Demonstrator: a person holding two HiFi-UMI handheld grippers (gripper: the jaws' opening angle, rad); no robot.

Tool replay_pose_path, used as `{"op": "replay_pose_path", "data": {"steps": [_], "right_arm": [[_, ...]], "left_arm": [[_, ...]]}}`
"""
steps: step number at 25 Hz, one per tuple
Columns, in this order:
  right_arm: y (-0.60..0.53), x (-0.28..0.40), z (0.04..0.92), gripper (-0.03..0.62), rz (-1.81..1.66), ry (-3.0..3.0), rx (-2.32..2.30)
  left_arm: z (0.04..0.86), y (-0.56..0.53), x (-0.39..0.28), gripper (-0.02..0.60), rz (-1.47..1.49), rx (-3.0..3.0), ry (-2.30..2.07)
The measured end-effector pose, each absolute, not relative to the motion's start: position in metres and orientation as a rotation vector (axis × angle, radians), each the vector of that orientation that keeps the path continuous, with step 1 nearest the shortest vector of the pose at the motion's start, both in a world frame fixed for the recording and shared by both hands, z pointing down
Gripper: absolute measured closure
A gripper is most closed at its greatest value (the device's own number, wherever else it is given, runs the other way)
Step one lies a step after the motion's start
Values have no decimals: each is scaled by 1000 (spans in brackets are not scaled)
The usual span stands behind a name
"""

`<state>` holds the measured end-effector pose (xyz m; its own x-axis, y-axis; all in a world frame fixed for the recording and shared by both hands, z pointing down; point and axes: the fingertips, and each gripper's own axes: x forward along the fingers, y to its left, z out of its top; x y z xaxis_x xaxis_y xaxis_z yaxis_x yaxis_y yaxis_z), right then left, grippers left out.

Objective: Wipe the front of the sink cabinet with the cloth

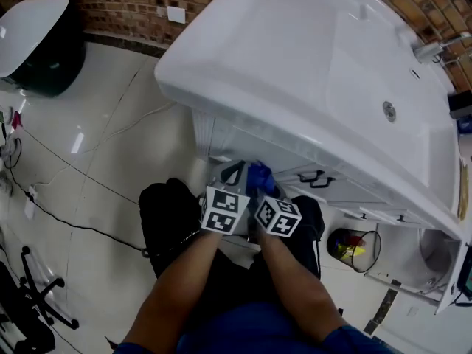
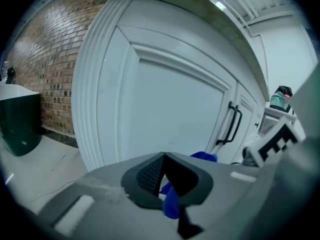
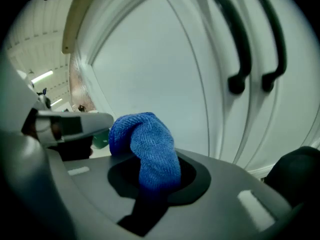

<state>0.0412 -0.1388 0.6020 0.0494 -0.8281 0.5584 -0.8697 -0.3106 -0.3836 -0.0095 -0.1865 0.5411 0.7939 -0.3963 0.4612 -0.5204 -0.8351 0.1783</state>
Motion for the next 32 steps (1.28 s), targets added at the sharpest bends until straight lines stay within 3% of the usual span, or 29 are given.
{"op": "replay_pose_path", "data": {"steps": [10,15,32], "right_arm": [[-106,43,436,514,596,-2069,2412],[-115,63,383,514,407,-2077,2513],[-118,82,492,514,715,-1865,2431]], "left_arm": [[452,-138,-17,581,231,3021,-764],[449,-146,-22,581,216,3005,-795],[511,-161,-1,581,478,2816,-752]]}}
